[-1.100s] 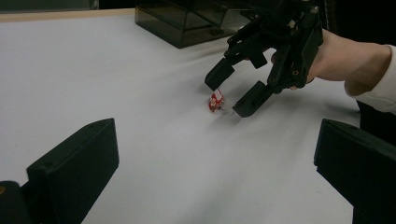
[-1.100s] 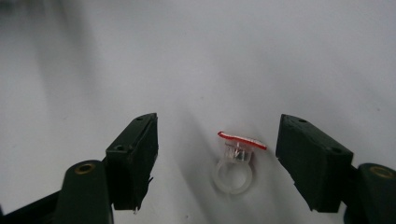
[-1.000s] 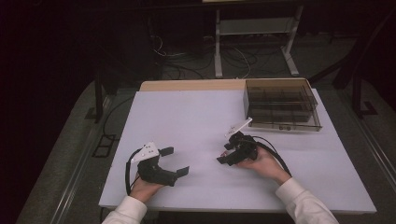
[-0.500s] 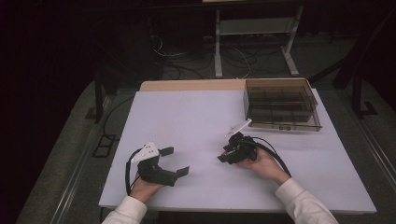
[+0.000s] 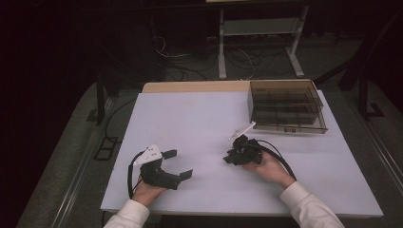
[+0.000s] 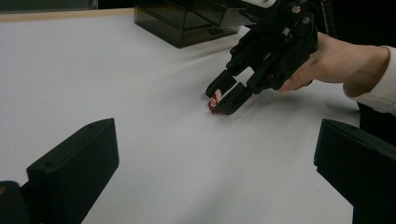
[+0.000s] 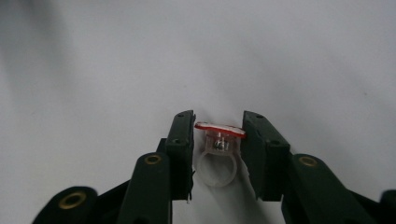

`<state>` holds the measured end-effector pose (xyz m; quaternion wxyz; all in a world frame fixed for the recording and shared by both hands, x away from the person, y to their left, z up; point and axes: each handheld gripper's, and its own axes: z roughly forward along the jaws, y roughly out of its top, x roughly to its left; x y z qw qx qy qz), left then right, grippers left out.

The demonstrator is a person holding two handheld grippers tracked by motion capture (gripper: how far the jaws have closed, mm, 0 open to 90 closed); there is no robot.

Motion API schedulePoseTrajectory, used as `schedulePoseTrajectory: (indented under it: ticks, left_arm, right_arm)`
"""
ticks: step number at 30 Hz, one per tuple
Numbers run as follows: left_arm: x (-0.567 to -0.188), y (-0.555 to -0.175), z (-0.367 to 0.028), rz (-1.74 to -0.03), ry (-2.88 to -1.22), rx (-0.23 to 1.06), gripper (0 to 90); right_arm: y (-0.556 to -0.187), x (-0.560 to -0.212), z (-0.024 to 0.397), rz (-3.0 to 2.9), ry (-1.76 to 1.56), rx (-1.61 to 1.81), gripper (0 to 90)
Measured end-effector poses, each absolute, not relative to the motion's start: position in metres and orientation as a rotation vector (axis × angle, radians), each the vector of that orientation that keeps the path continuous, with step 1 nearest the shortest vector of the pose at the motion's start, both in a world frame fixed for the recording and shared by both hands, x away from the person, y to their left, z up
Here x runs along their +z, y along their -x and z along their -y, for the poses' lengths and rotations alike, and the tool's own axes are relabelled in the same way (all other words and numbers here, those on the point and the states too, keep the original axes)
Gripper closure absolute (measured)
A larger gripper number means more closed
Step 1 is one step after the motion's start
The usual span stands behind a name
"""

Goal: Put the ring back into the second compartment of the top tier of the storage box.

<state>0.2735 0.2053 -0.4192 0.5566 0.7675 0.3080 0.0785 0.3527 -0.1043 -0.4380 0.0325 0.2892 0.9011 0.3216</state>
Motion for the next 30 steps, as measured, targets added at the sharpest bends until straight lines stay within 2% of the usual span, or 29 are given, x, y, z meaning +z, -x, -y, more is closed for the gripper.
schedulePoseTrajectory:
  ticks: [15, 30]
  left_arm:
    - [-0.419, -0.274, -0.205, -0.726, -1.814, 0.184, 0.0]
    - [-0.419, -0.273, -0.205, -0.725, -1.812, 0.186, 0.0]
  right_arm:
    - [-0.353, -0.435, 0.107, -2.777, -0.893, 1.009, 67.6]
    - [-0.351, -0.414, 0.121, -2.733, -0.915, 1.108, 67.6]
